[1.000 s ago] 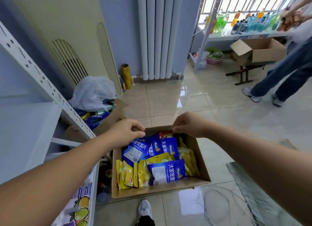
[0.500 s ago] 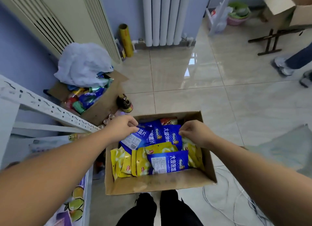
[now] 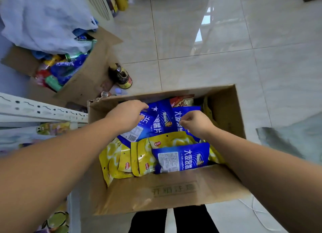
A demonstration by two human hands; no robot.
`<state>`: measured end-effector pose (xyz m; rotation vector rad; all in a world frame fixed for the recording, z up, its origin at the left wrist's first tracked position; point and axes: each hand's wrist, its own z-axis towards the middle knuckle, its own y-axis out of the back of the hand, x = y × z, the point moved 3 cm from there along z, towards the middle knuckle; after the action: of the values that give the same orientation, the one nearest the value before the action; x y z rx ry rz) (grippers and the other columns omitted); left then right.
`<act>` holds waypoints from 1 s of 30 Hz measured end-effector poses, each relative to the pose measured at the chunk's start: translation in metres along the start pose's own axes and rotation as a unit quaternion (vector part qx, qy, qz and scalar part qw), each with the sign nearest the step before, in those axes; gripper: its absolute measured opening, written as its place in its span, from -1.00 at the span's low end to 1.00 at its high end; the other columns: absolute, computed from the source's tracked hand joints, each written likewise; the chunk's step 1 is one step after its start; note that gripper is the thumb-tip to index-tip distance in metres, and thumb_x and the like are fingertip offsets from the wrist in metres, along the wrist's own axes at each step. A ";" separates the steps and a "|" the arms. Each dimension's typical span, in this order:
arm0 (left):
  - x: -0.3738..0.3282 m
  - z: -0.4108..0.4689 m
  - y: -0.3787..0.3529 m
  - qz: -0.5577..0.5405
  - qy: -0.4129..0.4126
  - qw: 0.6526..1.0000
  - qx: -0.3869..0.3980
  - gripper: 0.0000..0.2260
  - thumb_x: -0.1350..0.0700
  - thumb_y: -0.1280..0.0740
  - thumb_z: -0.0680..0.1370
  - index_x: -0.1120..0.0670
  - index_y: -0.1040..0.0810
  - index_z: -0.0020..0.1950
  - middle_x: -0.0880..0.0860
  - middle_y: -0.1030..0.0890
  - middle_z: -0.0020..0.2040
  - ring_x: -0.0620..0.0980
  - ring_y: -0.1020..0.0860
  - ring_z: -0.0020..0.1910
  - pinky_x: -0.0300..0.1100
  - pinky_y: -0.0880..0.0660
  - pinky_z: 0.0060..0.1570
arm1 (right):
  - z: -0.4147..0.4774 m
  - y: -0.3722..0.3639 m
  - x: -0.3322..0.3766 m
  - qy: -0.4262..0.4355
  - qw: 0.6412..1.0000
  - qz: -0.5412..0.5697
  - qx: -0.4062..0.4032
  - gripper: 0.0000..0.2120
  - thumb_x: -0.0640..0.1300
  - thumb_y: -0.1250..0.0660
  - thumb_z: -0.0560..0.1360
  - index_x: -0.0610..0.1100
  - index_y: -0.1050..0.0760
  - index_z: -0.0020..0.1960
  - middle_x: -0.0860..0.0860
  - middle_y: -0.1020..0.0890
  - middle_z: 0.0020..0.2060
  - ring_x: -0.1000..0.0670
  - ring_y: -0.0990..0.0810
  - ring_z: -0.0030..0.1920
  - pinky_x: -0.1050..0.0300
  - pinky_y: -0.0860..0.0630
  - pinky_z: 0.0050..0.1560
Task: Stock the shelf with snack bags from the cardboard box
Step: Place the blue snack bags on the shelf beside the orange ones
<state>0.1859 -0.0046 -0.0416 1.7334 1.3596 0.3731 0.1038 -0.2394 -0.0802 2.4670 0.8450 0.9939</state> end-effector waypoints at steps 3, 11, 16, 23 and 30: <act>0.006 0.019 -0.010 0.046 -0.021 0.999 0.009 -0.52 0.09 -0.35 0.59 0.00 -0.36 0.51 0.04 -0.45 0.44 0.08 -0.44 0.38 0.00 -0.42 0.34 | 0.024 -0.017 -0.008 -0.021 1.000 -0.018 -0.003 -0.69 -0.03 -0.39 0.57 -0.30 -0.62 -0.12 -0.14 -0.62 -0.33 -0.11 -0.57 -0.33 0.03 -0.47 -0.28; 0.021 0.040 -0.035 0.144 -0.016 0.989 -0.014 -0.71 0.11 -0.30 0.60 0.01 -0.48 0.32 0.09 -0.60 0.23 0.15 -0.58 0.17 0.10 -0.57 0.08 | 0.057 -0.057 -0.018 -0.070 0.997 -0.004 0.017 -0.71 -0.01 -0.39 0.58 -0.27 -0.59 -0.01 -0.12 -0.63 -0.16 -0.16 -0.60 -0.07 0.01 -0.52 -0.13; 0.034 0.041 -0.043 0.133 0.036 0.990 -0.017 -0.78 -0.02 -0.25 0.62 -0.03 -0.60 0.21 0.13 -0.65 0.09 0.18 -0.62 0.05 -0.03 -0.51 -0.12 | 0.059 -0.074 -0.022 -0.074 0.997 0.017 -0.004 -0.62 0.05 -0.43 0.55 -0.01 -0.34 -0.33 0.04 -0.45 -0.36 -0.06 -0.46 -0.22 0.13 -0.28 -0.37; 0.028 0.008 -0.012 -0.005 0.042 0.998 -0.044 -0.78 -0.09 -0.34 0.57 -0.11 -0.68 0.16 0.07 -0.68 0.15 0.17 -0.59 0.15 -0.01 -0.53 0.12 | 0.026 -0.051 -0.001 0.046 0.998 -0.040 -0.027 -0.62 -0.04 -0.32 0.62 -0.07 -0.31 -0.33 0.02 -0.44 -0.40 0.01 -0.39 -0.37 0.09 -0.25 -0.41; 0.008 -0.055 0.053 -0.058 0.055 0.996 -0.047 -0.79 -0.06 -0.43 0.53 -0.03 -0.72 0.11 0.03 -0.72 0.06 0.04 -0.61 0.07 -0.13 -0.49 -0.01 | -0.038 0.004 0.041 0.191 0.977 -0.098 0.000 -0.80 -0.09 -0.26 0.64 -0.03 -0.37 -0.16 0.10 -0.50 -0.33 -0.03 -0.47 -0.29 0.09 -0.32 -0.34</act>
<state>0.1845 0.0265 0.0281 1.5689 1.4914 0.4654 0.1014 -0.2126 -0.0310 2.1679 1.1789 1.4150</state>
